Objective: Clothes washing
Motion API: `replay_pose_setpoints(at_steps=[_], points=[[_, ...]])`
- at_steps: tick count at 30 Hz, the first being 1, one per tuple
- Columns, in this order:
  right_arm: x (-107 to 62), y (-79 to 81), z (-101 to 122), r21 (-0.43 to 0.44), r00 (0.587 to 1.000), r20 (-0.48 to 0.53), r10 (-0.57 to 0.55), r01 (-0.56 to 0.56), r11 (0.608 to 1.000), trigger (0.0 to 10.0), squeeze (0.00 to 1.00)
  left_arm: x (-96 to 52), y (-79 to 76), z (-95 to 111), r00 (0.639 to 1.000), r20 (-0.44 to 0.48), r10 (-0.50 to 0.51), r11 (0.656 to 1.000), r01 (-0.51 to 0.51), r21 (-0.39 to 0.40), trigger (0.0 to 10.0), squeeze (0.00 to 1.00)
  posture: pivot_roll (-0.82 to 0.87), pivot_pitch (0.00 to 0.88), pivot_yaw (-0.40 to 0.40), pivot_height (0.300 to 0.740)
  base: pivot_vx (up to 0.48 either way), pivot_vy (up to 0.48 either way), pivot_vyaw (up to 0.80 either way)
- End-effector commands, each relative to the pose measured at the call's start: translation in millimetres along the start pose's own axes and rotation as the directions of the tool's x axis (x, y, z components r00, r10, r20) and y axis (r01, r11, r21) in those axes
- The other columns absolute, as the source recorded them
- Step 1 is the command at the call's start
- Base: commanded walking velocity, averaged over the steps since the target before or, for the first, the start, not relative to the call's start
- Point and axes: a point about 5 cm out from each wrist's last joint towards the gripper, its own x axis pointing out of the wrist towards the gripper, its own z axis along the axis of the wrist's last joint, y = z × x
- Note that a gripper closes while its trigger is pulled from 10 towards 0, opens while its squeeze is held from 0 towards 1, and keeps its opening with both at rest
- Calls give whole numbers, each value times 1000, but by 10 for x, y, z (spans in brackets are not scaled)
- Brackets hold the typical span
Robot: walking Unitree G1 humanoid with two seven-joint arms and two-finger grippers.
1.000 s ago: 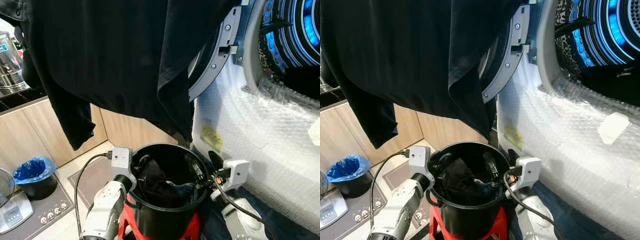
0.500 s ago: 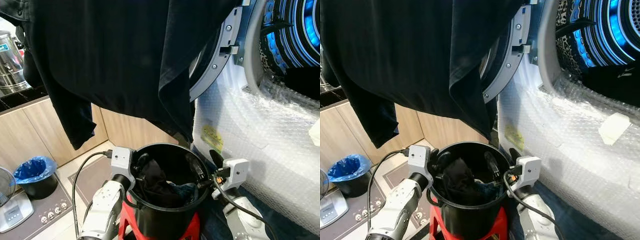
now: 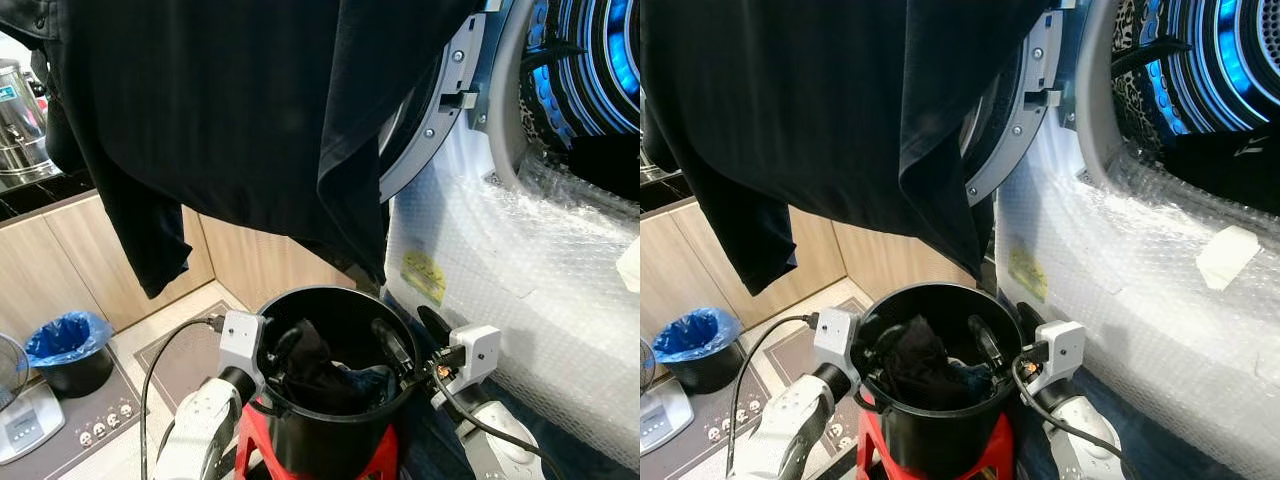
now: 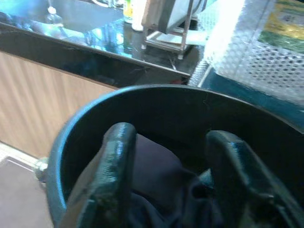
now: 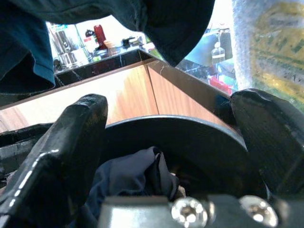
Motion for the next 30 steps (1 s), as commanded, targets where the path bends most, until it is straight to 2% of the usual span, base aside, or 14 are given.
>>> replay_pose_setpoints(at_steps=[1, 4, 9, 12, 16, 20, 21, 25, 30], points=[[-12, 30, -7, 10, 1000, -10, 16, -16, 1000, 10000, 0, -18, -34, -27, 999, -33, -35, 999, 35, 1, 10000, 1000, -49, 0, -9, 740, 0, 0, 0], [-38, 68, -5, 16, 999, -17, 40, -39, 999, 10000, 0, -91, -89, -31, 994, -38, -100, 995, 101, 16, 10000, 1000, -54, 0, -11, 740, 0, 0, 0], [-76, 73, 7, 22, 1000, -15, 21, -21, 1000, 10000, 0, -124, -69, -34, 992, -51, -115, 993, 116, 4, 10000, 1000, -75, 0, -5, 740, 0, 0, 0], [-92, 66, 0, 23, 1000, -16, 0, 0, 1000, 10000, 0, -99, -58, -60, 991, -65, -114, 994, 114, 0, 10000, 1000, -92, 0, 1, 740, 0, 0, 0], [-154, 56, 23, 21, 1000, 1, -27, 27, 999, 10000, 0, -53, -97, 21, 988, -46, -144, 989, 145, 12, 10000, 1000, -106, 0, 9, 740, 0, 0, 0], [-216, 55, 69, 21, 999, 3, -32, 32, 999, 10000, 0, -16, -17, 133, 991, -36, -133, 988, 135, 69, 10000, 1000, -108, 0, 4, 740, 0, 0, 0], [-234, 55, 105, 26, 1000, 12, -29, 29, 999, 10000, 0, -6, 24, 176, 991, -27, -132, 989, 133, 63, 10000, 0, -104, 0, 0, 740, 0, 0, 0], [-275, 50, 160, 27, 1000, 17, -25, 25, 999, 10000, 0, 7, 105, 237, 989, -37, -144, 989, 145, 28, 10000, 0, -98, 0, -9, 740, 0, 0, 0], [-313, 45, 210, 25, 999, 18, -31, 31, 999, 10000, 0, -6, 188, 294, 988, -53, -143, 989, 145, 28, 10000, 0, -100, 0, -17, 740, 0, 0, 0]])
